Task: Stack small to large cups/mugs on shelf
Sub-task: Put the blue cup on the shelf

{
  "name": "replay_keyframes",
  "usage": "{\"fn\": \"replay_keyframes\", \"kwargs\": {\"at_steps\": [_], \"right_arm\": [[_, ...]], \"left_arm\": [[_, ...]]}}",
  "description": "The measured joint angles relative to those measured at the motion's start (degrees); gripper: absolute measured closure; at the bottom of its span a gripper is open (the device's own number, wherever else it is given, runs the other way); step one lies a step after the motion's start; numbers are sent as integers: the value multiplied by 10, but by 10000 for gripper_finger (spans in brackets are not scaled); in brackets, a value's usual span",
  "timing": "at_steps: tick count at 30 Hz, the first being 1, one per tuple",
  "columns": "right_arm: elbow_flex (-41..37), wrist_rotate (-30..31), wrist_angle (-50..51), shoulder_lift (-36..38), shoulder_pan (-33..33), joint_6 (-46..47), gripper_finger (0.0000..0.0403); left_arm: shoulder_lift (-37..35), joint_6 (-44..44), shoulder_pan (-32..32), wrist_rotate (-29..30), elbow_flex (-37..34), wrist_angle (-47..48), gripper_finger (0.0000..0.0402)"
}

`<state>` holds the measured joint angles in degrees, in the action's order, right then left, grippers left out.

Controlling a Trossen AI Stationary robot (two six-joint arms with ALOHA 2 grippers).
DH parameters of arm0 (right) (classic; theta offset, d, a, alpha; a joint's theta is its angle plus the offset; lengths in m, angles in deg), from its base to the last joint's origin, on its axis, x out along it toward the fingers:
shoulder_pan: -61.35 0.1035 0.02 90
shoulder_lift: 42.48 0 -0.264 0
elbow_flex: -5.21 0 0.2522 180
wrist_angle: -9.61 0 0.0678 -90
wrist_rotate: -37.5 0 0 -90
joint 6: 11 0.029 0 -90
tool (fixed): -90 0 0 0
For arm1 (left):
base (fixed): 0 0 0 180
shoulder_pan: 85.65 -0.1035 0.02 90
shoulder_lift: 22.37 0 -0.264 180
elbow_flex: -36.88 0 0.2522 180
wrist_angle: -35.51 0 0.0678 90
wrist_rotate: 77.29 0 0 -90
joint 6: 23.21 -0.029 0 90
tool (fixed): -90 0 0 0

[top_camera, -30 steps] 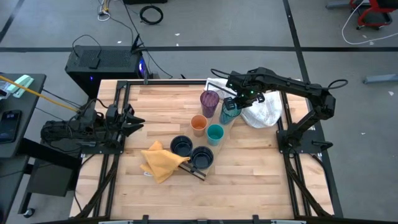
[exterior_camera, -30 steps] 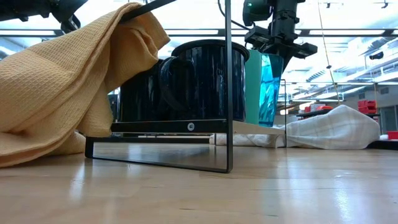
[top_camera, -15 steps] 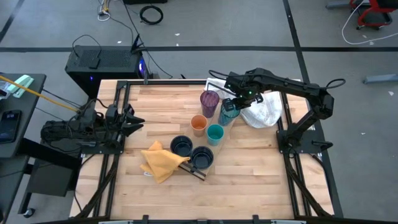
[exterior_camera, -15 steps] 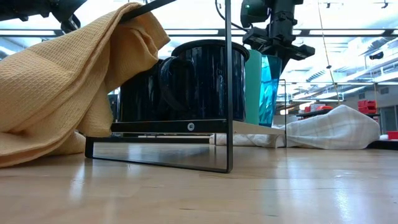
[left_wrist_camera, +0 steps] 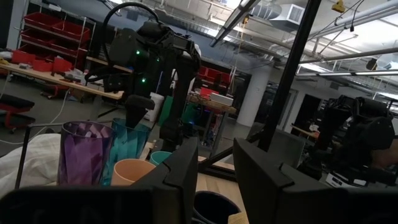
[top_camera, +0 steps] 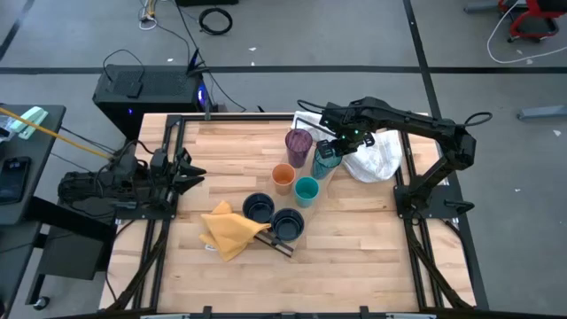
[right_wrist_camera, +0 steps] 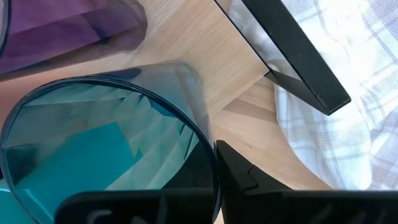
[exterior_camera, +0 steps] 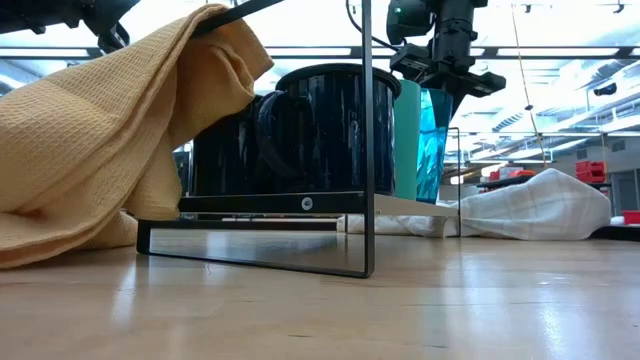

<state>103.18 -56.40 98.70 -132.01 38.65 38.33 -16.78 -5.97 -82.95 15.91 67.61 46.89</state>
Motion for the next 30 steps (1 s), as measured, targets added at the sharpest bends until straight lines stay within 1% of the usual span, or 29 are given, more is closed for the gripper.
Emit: {"fn": "replay_keyframes", "kwargs": {"at_steps": [8, 24, 30], "right_arm": [[0, -3, -1, 0, 0, -1, 390], [0, -7, -33, -1, 5, -17, 342], [0, -9, -33, -1, 5, -23, 317]], "left_arm": [[0, 0, 0, 0, 0, 0, 292], [0, 0, 0, 0, 0, 0, 292], [0, 0, 0, 0, 0, 1, 292]]}}
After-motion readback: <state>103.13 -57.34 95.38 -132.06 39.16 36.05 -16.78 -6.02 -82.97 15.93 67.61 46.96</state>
